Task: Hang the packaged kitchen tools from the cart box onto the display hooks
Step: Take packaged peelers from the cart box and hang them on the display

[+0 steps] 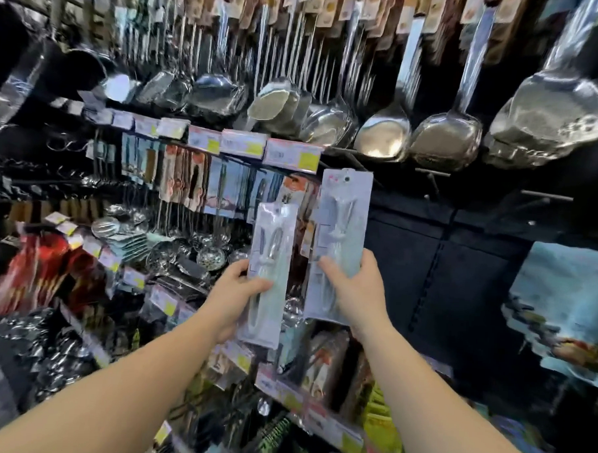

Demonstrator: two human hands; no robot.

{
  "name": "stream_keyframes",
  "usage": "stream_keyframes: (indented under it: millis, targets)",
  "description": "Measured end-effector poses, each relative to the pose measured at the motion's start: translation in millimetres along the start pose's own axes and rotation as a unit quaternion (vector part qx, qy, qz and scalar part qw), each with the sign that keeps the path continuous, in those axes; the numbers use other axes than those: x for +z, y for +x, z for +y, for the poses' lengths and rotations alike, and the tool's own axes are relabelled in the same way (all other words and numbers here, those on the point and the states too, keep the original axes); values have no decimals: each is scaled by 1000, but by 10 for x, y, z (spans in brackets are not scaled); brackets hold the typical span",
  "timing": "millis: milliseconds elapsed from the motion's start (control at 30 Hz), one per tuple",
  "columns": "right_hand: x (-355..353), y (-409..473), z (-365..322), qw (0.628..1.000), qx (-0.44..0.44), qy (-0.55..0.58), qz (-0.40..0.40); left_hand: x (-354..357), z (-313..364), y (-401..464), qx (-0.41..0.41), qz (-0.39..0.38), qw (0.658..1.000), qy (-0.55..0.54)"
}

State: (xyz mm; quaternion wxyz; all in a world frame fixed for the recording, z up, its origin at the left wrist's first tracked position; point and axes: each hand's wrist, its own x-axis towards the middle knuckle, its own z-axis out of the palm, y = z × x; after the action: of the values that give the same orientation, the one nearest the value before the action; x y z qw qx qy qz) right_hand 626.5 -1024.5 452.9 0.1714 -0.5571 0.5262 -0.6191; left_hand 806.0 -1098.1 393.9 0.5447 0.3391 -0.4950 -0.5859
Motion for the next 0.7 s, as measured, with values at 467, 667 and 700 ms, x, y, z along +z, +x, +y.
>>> stream_keyframes:
  millis: [467, 667, 700]
  targets:
    - [360, -119, 232, 979, -11, -85, 187, 183, 71, 297, 52, -165, 985, 5]
    - [424, -203, 182, 991, -60, -57, 104, 490, 217, 195, 113, -196, 974, -10]
    - [411, -186, 163, 991, -64, -53, 108, 515, 232, 186, 117, -198, 973, -17]
